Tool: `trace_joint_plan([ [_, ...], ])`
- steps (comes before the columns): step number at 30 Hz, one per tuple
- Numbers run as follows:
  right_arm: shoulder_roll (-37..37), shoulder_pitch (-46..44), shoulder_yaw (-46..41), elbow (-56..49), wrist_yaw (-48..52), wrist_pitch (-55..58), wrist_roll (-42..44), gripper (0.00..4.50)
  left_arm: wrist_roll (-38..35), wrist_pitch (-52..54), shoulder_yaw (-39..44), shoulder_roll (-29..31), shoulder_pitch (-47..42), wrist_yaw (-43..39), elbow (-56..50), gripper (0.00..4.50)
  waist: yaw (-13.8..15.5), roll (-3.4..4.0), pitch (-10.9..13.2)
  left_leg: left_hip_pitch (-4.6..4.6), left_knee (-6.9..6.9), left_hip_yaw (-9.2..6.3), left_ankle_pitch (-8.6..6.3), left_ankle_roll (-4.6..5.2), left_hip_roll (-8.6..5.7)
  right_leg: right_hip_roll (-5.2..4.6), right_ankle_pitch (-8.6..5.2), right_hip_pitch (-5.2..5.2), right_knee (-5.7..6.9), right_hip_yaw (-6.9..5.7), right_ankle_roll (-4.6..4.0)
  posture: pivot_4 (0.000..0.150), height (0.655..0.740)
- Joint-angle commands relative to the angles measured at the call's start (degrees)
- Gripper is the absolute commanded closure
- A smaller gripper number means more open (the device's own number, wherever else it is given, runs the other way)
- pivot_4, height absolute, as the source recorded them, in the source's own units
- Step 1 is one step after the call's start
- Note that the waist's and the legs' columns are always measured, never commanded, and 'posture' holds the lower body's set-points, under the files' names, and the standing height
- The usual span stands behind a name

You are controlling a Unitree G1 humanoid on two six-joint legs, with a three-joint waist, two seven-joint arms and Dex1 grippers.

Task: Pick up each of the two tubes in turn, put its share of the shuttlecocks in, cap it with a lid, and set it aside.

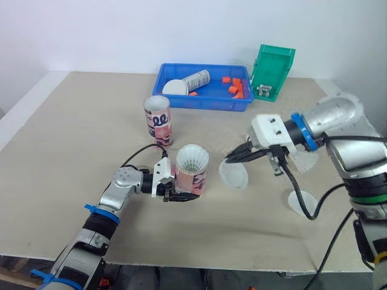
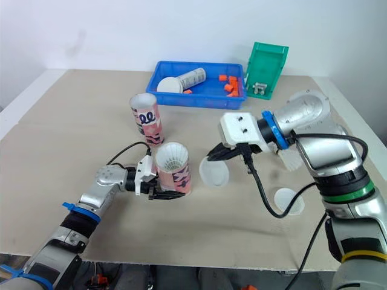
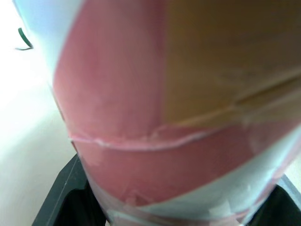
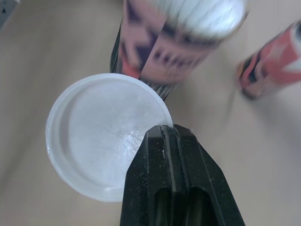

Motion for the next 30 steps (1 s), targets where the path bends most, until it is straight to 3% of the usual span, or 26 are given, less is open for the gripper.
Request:
trace_joint_plan([
  [1, 3.17, -8.67, -0.33, 2.59, 1.52, -1.88, 1.13, 4.46, 4.32, 2.49, -2.68, 2.29, 1.47, -1.19, 4.63, 1.73, -0.01, 0.01, -0.02, 0.00, -0.01, -0.01, 0.00, 0.00, 0.02, 0.02, 0.01, -0.01, 0.00, -0.01, -0.02, 0.150, 0.7038],
  [11, 13.19, -20.69, 9.61, 13.90, 3.74, -15.14, -4.57, 4.46, 4.82, 4.77, -3.64, 3.94, -0.20, -3.67, 5.07, 1.73, -0.80, -0.04, -0.11, -0.01, -0.12, -0.07, -0.01, -0.01, 0.14, 0.12, -0.06, -0.08, 0.02, -0.13, -0.23, 0.150, 0.7038],
  [16, 12.19, -22.04, 13.95, 16.33, 3.74, -20.89, -4.82, 4.46, 5.11, 4.49, -3.66, 4.41, -0.05, -3.77, 5.02, 1.73, -0.83, -0.04, -0.11, 0.03, -0.25, -0.10, -0.01, -0.01, 0.17, 0.18, -0.08, -0.08, 0.04, -0.16, -0.24, 0.150, 0.7038],
  [30, 8.68, -22.21, 18.27, 13.88, 3.74, -23.52, -1.69, 4.46, 5.11, 4.13, -3.57, 4.45, 0.30, -3.40, 5.10, 1.73, -0.87, -0.04, -0.11, 0.11, -0.29, -0.10, -0.01, 0.00, 0.18, 0.18, -0.11, -0.05, 0.04, -0.14, -0.32, 0.150, 0.7038],
])
